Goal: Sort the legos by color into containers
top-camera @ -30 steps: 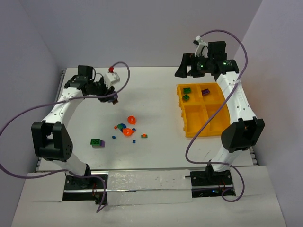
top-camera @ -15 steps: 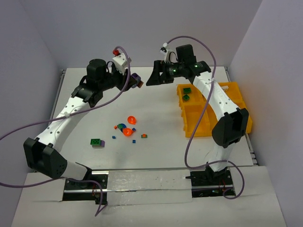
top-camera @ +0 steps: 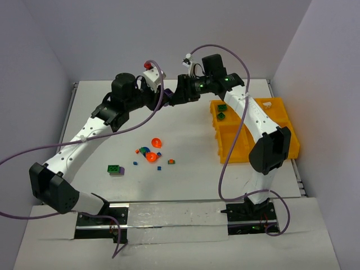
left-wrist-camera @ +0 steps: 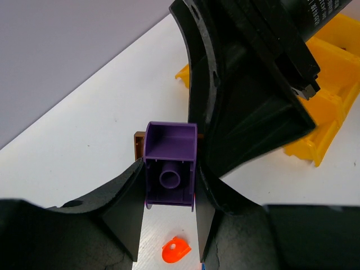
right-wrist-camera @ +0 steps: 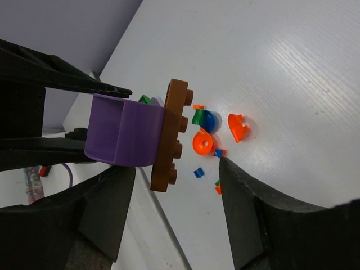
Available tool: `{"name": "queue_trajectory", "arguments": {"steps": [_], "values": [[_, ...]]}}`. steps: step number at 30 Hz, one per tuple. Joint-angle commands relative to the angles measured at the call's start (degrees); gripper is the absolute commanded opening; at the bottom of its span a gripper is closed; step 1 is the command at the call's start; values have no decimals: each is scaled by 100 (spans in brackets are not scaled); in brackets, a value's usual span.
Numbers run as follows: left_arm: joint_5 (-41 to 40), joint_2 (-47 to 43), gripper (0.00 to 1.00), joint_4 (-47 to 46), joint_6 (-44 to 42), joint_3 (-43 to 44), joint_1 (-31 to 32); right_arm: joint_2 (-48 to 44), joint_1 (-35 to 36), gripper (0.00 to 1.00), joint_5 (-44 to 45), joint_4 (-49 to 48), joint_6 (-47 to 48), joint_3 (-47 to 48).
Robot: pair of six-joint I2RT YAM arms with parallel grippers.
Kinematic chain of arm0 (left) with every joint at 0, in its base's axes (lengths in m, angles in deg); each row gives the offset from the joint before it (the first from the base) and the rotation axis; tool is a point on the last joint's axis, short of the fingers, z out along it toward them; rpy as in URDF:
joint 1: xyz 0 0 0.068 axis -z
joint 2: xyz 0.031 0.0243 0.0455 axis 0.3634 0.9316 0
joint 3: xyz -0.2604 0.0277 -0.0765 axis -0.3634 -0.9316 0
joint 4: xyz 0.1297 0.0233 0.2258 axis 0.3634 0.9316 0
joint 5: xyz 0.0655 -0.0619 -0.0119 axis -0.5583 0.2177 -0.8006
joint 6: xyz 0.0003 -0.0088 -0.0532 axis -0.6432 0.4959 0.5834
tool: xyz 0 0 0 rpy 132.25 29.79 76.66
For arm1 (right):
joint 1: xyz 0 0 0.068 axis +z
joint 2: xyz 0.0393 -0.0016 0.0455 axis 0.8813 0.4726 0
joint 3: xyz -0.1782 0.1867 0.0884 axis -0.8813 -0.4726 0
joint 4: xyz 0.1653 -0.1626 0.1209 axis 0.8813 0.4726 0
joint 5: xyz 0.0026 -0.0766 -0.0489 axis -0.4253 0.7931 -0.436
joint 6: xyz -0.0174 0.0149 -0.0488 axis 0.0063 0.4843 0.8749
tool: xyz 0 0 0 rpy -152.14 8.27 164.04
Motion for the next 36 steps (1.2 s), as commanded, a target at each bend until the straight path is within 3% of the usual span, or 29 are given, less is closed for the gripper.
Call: {"name": "queue_trajectory", "arguments": {"steps": [1, 8, 11, 17, 21, 27, 29, 32, 36], "values": [[-147, -103, 0, -342, -70, 228, 128, -5, 60, 54, 15, -186, 26, 239], [-165, -104, 0, -405, -26, 252, 137, -5, 51, 22, -115, -294, -11, 186], [-188, -112, 0, -420, -18, 213, 137, -20, 43, 1, -230, -388, -81, 171], [-550, -230, 0, -662, 8, 4, 137, -114, -128, 0, 57, -344, -146, -56], [-824, -375, 0, -923, 70, -27, 137, -296, -462, 0, 859, 43, 396, -489], [-645, -446, 0, -1008, 102, -115, 137, -946, -1854, 0, 1888, 627, 1269, -1303], [-493, -429, 0, -1011, 156, -183, 140, -1425, -2661, 0, 2077, 963, 1751, -1579], [-336, -344, 0, -1002, 192, -279, 145, -2064, -3363, 0, 2310, 1529, 2648, -1929], [-208, -219, 0, -1013, 221, -252, 138, -2902, -4122, 0, 2712, 1615, 3040, -2692]]}}
